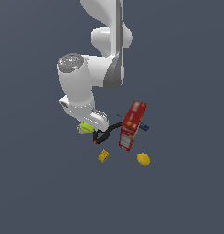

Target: Pick up a designated object from a clutter of objects.

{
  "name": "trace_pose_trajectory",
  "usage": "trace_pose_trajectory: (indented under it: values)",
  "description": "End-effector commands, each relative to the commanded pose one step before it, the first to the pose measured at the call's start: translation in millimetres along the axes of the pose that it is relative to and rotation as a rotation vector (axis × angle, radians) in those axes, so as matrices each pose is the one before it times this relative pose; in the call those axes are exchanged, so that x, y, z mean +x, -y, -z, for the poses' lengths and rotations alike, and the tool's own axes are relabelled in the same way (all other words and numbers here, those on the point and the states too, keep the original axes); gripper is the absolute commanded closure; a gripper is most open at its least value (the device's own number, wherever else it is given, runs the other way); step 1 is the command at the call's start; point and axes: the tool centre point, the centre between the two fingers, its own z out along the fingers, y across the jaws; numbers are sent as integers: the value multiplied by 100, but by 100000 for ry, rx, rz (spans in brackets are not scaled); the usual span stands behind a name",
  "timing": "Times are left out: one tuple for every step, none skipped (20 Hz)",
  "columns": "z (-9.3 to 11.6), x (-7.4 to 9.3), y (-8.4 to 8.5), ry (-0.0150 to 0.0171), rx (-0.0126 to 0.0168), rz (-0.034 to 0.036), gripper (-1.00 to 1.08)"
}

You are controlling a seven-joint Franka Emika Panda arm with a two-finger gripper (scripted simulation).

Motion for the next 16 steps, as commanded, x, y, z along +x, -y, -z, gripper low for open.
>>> trace_pose_trajectory:
  values:
    - [1739, -1675, 855, -213, 7, 21, 108]
    - [667, -662, 335, 0, 0, 0, 108]
    - [681, -674, 350, -39, -57, 6, 108]
    - [686, -676, 349, -37, -58, -1, 108]
    - [686, -673, 340, 0, 0, 0, 108]
    - [700, -685, 353, -37, -58, -6, 108]
    - [709, -691, 357, -37, -58, -7, 108]
    - [714, -692, 352, 0, 0, 0, 108]
    - [731, -708, 367, -37, -58, -9, 108]
    - [744, -718, 373, -37, -57, -10, 108]
    - [755, -724, 372, 0, 0, 0, 108]
    - [778, -748, 395, -53, -81, -16, 108]
    - [793, -755, 392, 0, 0, 0, 108]
    - [818, -780, 415, -37, -57, -13, 108]
    - [810, -767, 404, 0, 0, 0, 108]
    - [795, -756, 409, -37, -56, -14, 108]
